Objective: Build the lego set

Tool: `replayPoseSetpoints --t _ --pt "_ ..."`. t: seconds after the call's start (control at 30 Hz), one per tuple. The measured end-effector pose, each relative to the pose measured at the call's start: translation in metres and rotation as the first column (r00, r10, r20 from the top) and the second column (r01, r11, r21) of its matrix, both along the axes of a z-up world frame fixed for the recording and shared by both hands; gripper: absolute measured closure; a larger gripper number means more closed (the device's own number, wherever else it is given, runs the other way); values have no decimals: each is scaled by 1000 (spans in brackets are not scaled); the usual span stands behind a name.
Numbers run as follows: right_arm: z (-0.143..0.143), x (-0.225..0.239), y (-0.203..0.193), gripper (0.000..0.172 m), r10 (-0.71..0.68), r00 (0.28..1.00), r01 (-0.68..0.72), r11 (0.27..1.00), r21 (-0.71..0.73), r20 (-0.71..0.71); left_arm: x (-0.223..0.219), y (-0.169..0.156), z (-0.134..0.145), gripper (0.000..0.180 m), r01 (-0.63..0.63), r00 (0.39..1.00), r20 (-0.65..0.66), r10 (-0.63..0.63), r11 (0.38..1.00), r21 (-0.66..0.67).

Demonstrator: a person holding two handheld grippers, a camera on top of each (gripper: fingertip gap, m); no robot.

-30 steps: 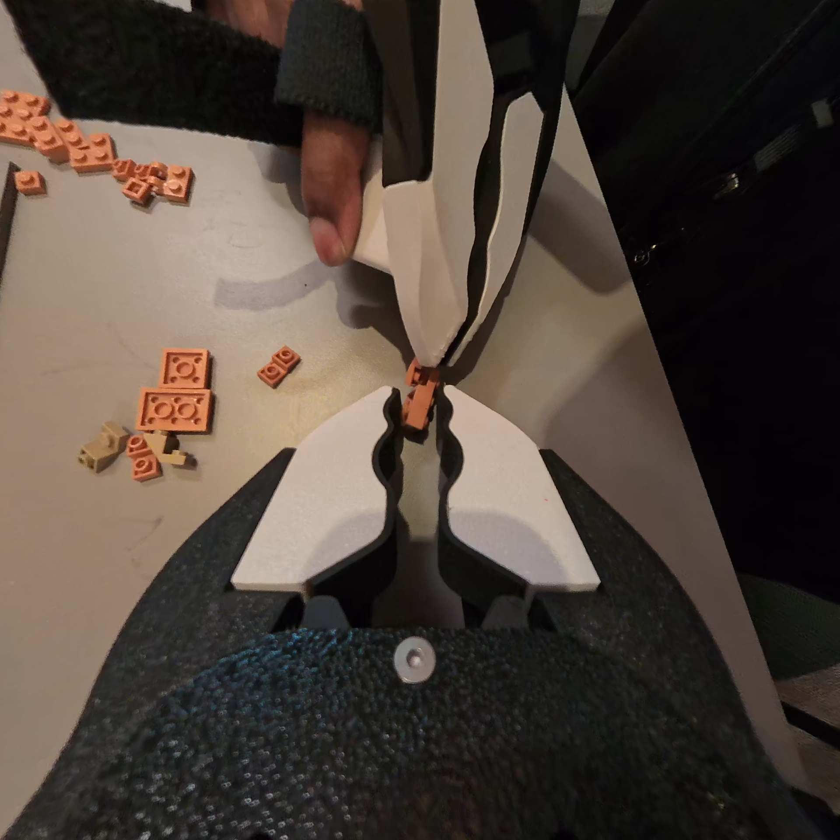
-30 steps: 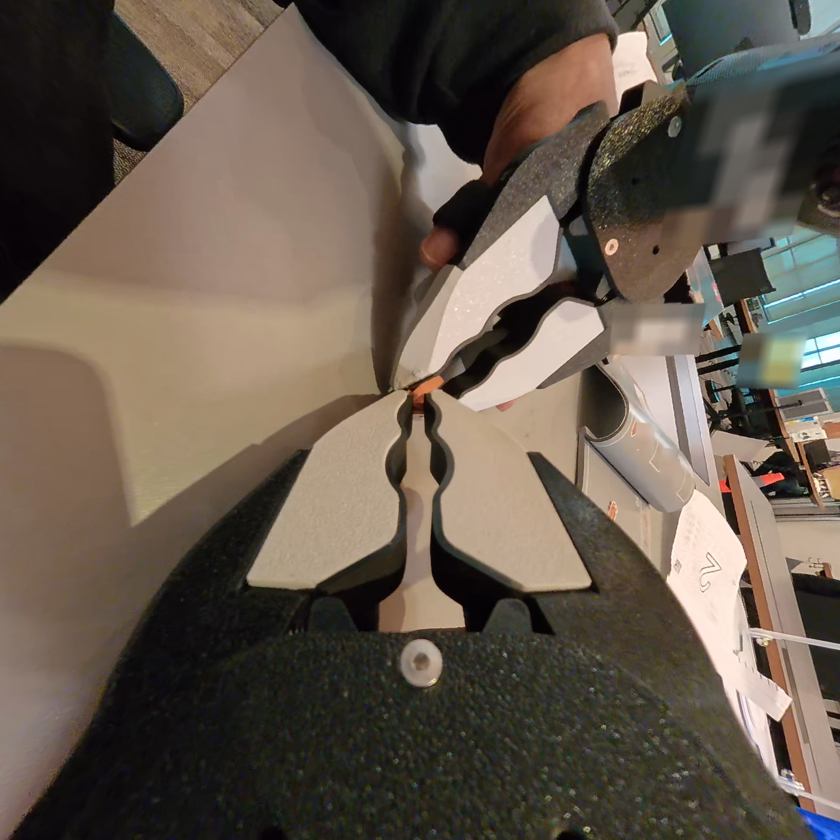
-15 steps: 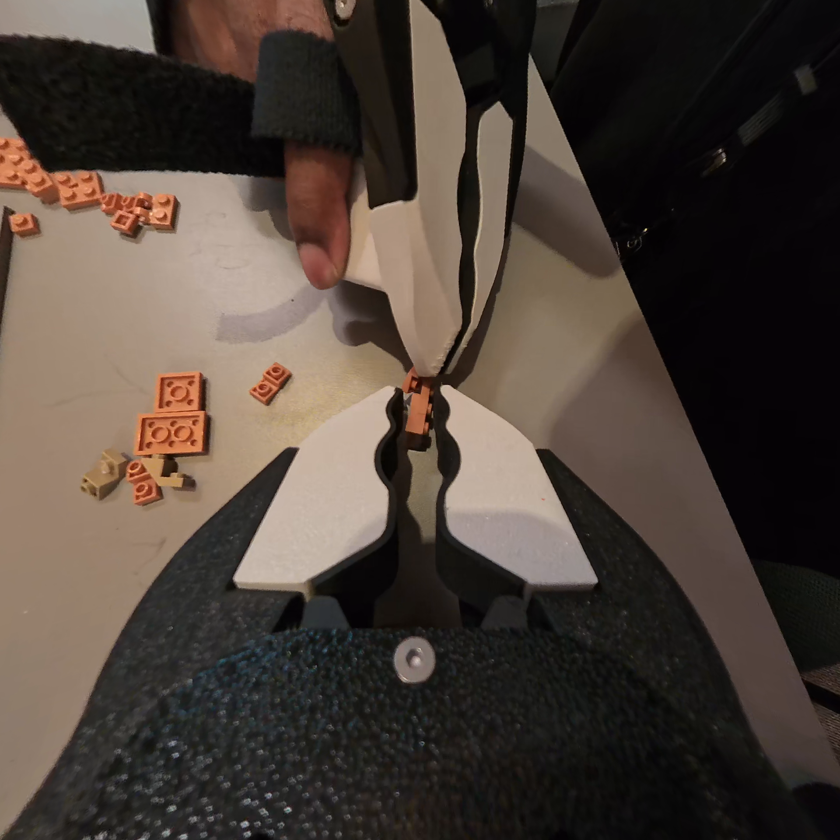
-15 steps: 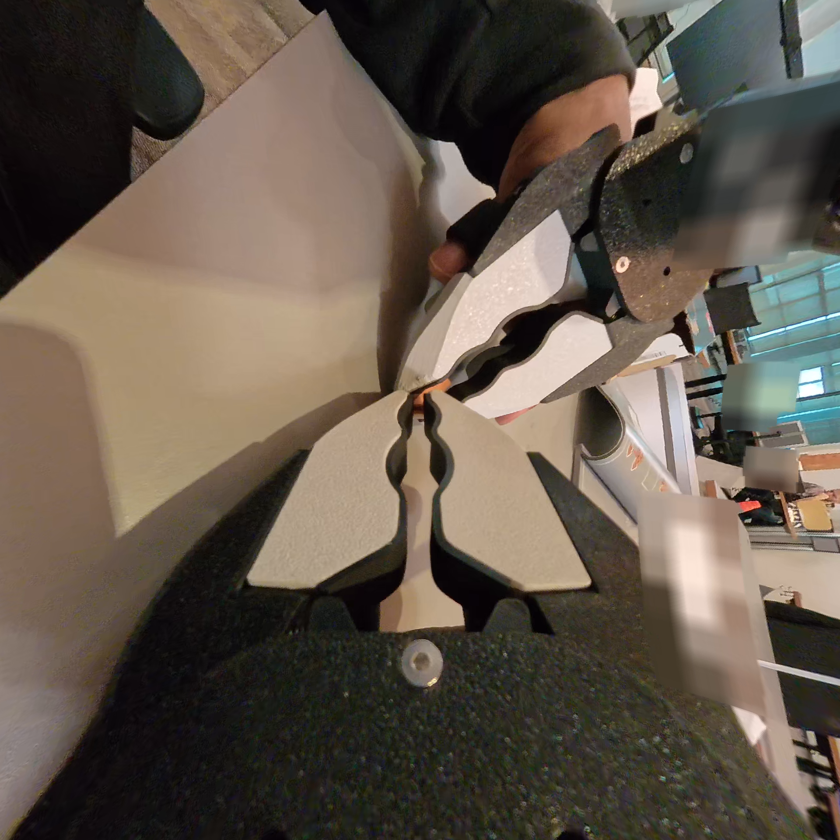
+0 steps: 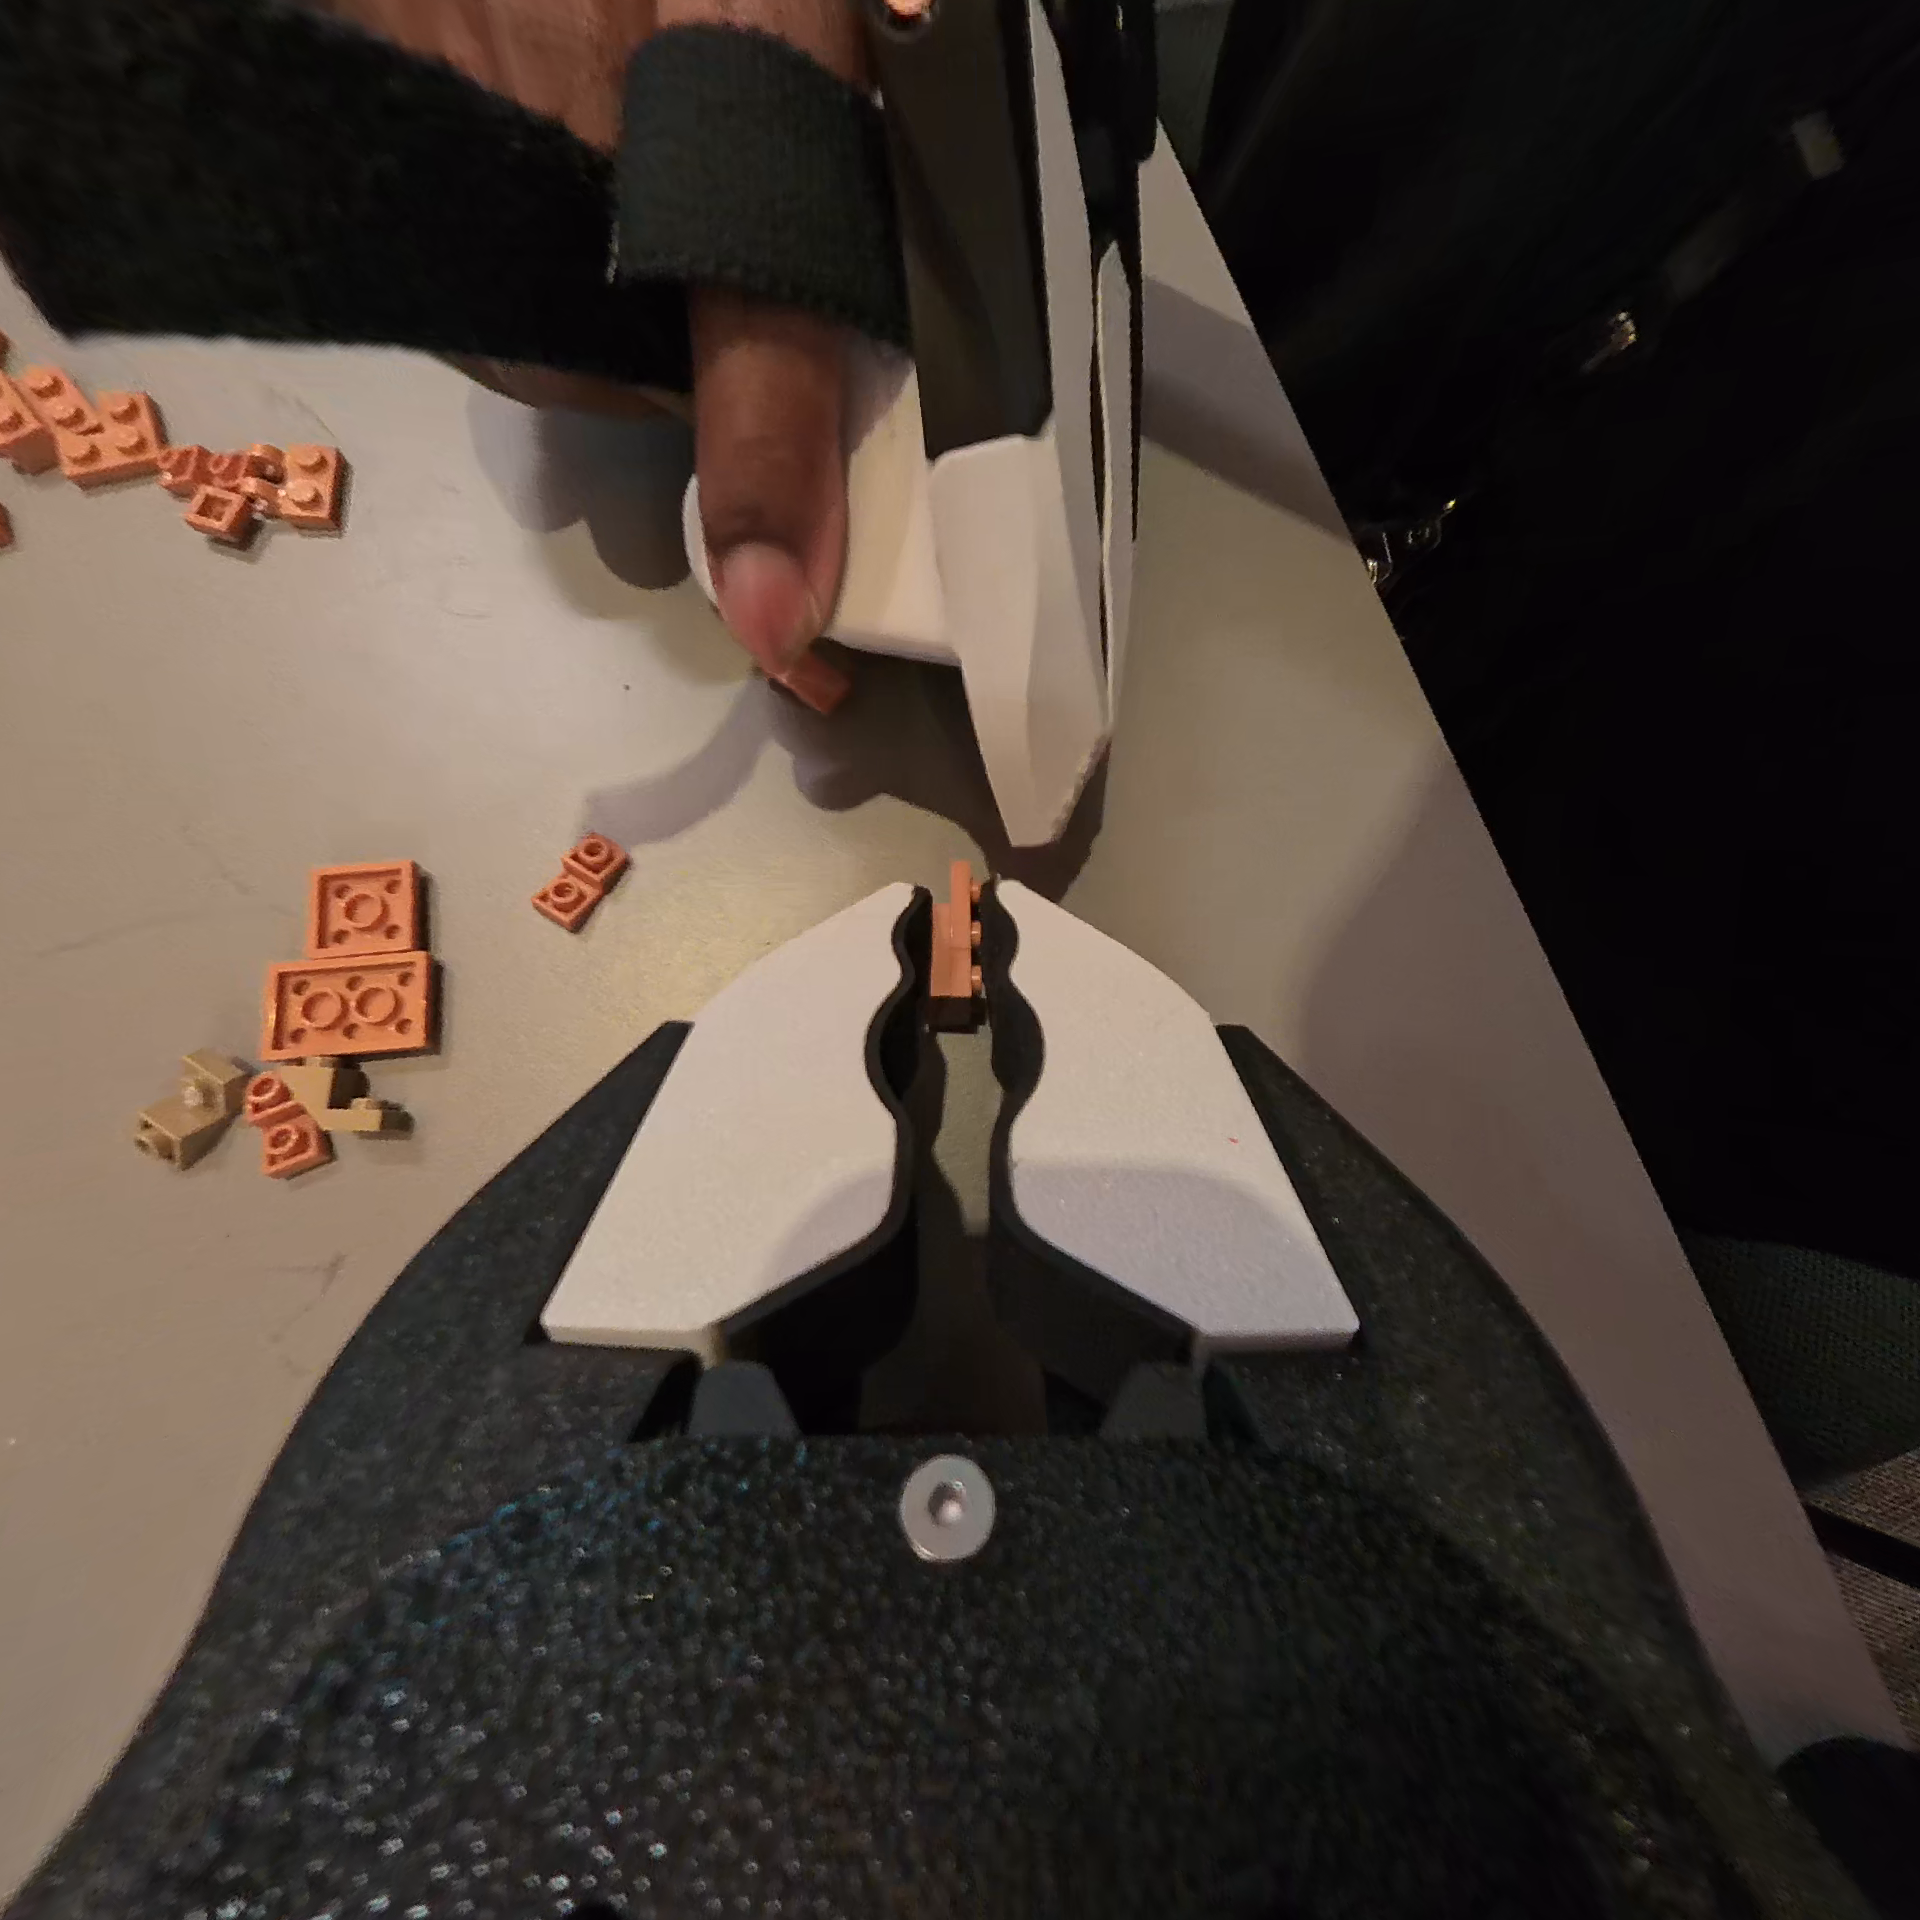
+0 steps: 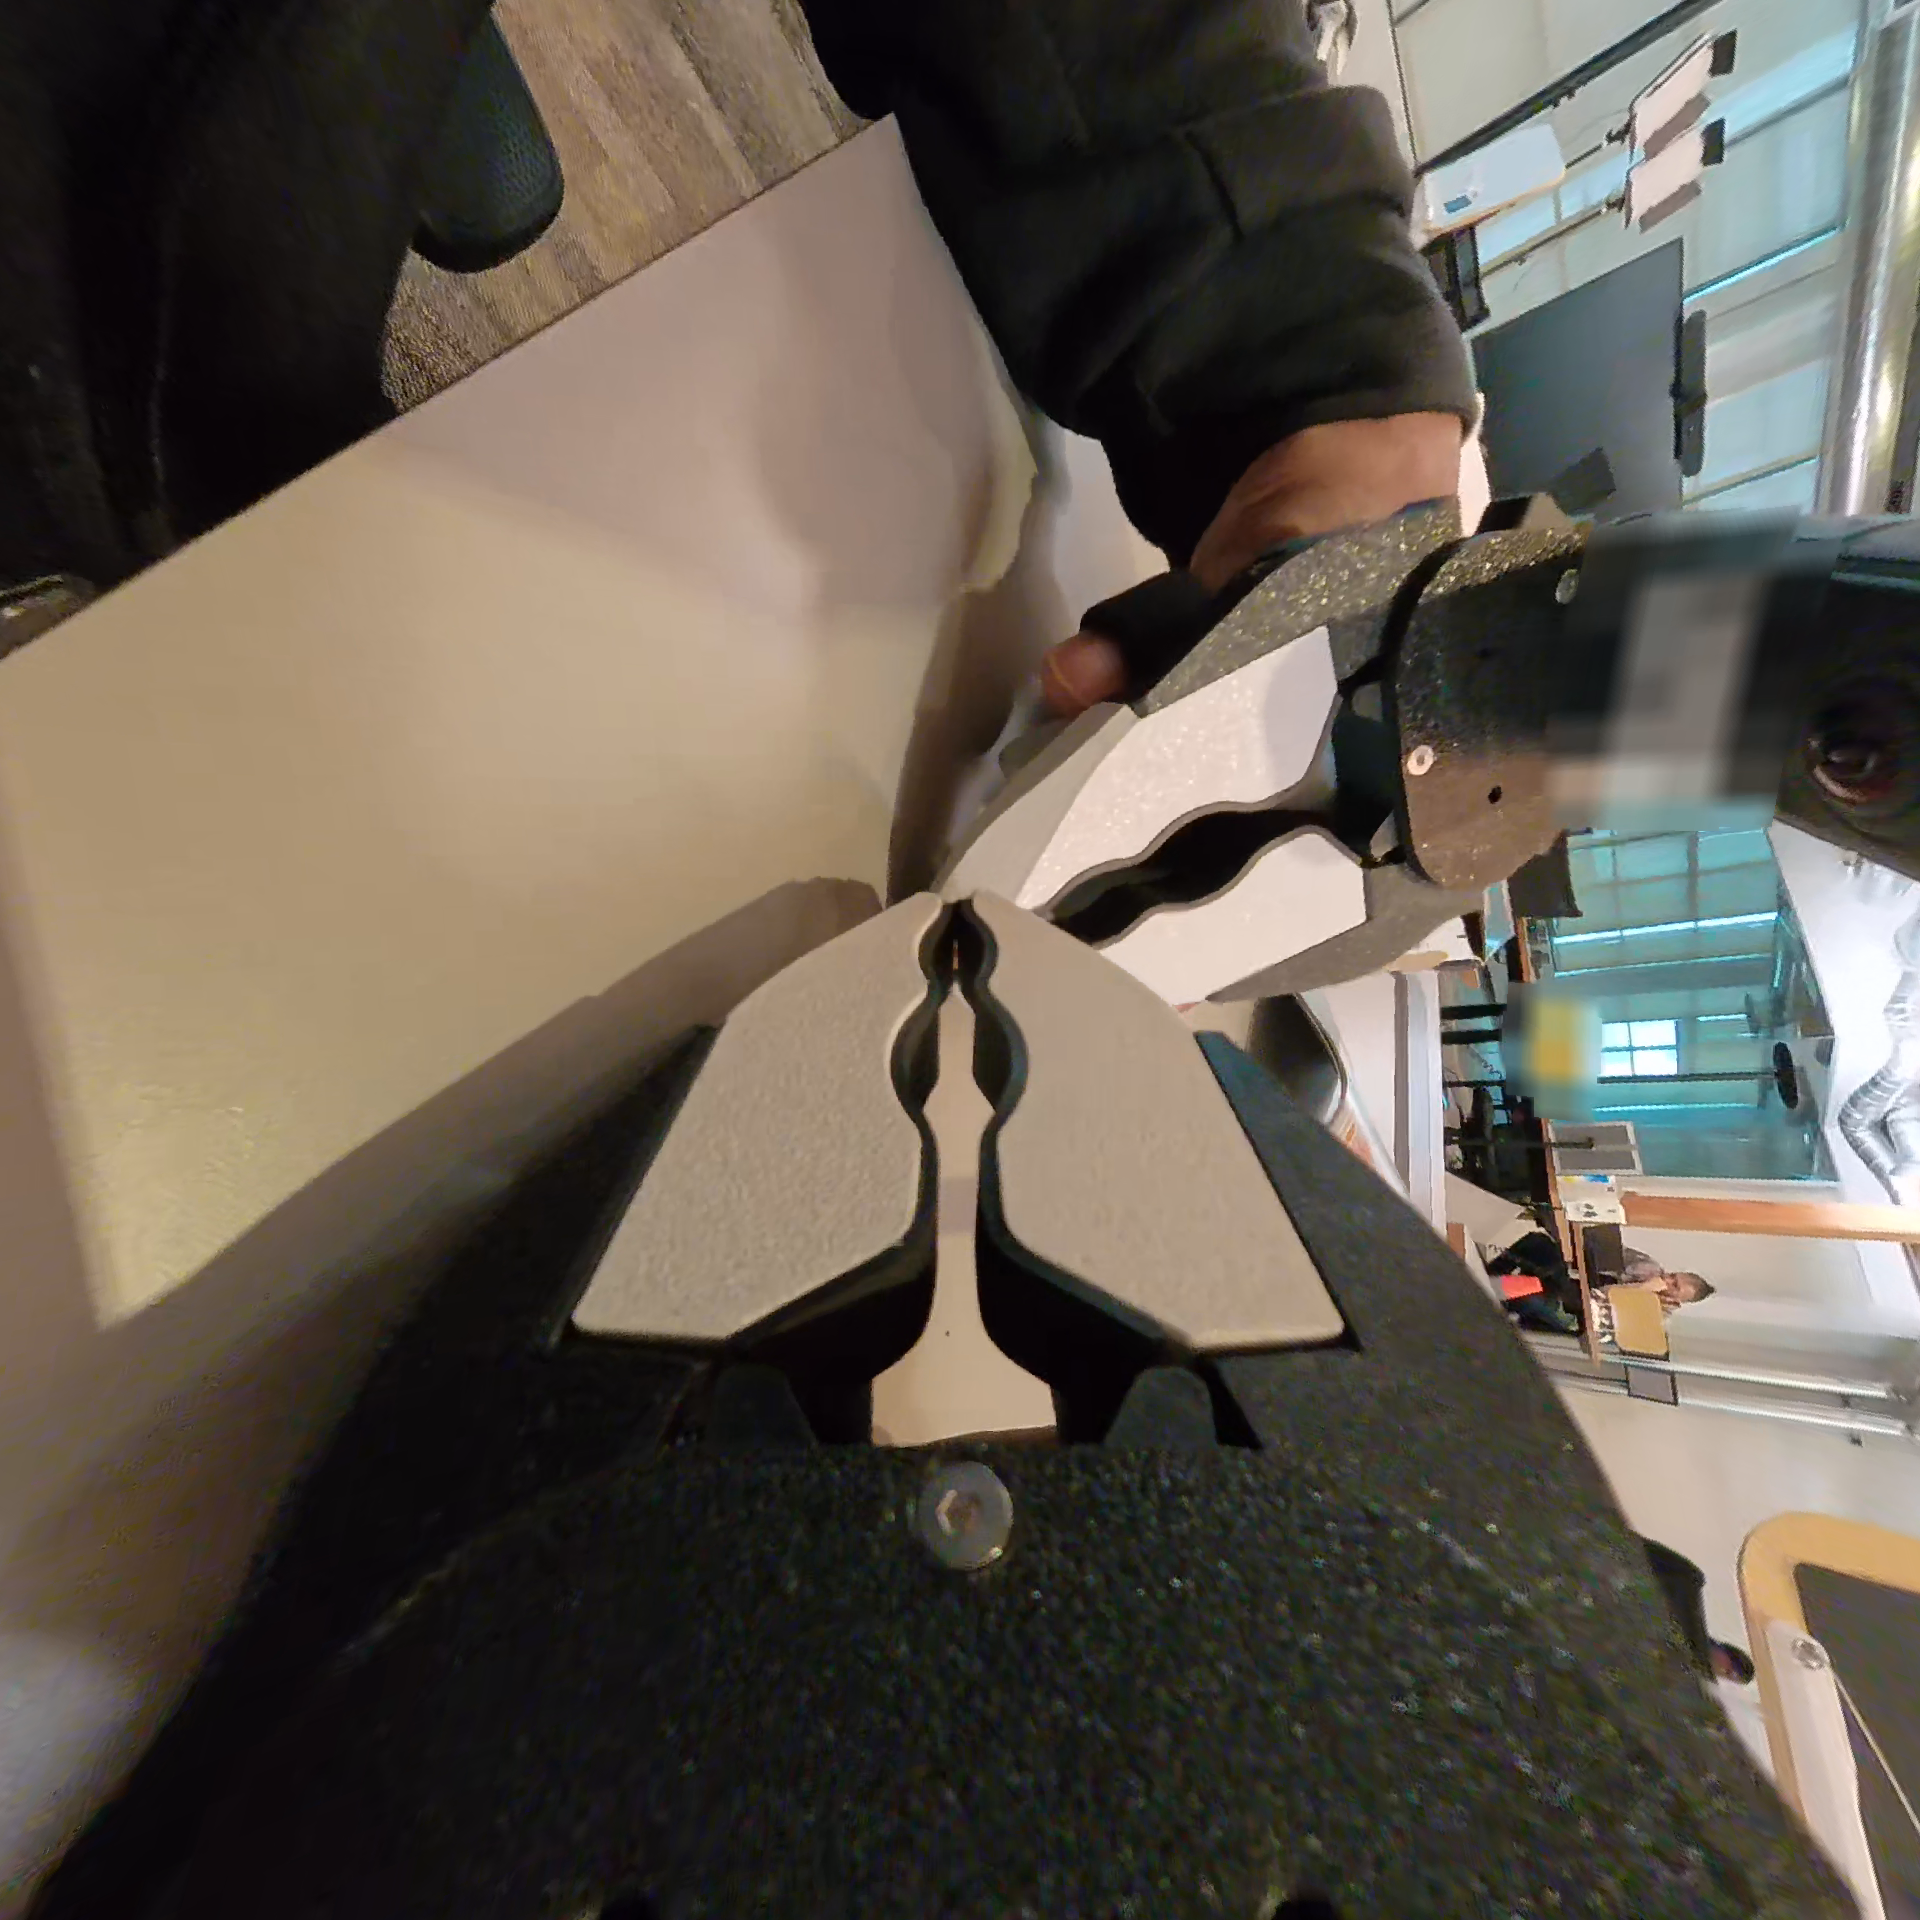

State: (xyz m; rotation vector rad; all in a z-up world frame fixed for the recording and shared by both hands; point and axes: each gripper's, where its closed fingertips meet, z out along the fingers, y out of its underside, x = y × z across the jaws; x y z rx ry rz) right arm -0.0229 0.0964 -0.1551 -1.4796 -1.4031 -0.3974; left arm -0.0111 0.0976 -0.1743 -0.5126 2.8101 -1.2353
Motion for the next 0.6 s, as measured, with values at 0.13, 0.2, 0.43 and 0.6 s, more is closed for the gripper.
replayPoseSetpoints --t 0.13,0.2,0.43,0.6 --pt "12 27 -3 172 -122 992 122 992 -6 -43 2 1 0 172 -15 1000 0 15 1000 -1" --pt "18 48 -8 171 -214 971 209 976 -55 -106 2 1 0 172 -17 1000 2 17 1000 1" --pt "0 81 -31 162 -546 752 325 795 -512 -370 3 1 -1 170 -26 1000 4 26 1000 11" --pt "-17 64 -26 152 -564 768 303 736 -606 -302 3 1 -1 170 -28 1000 8 28 999 14"
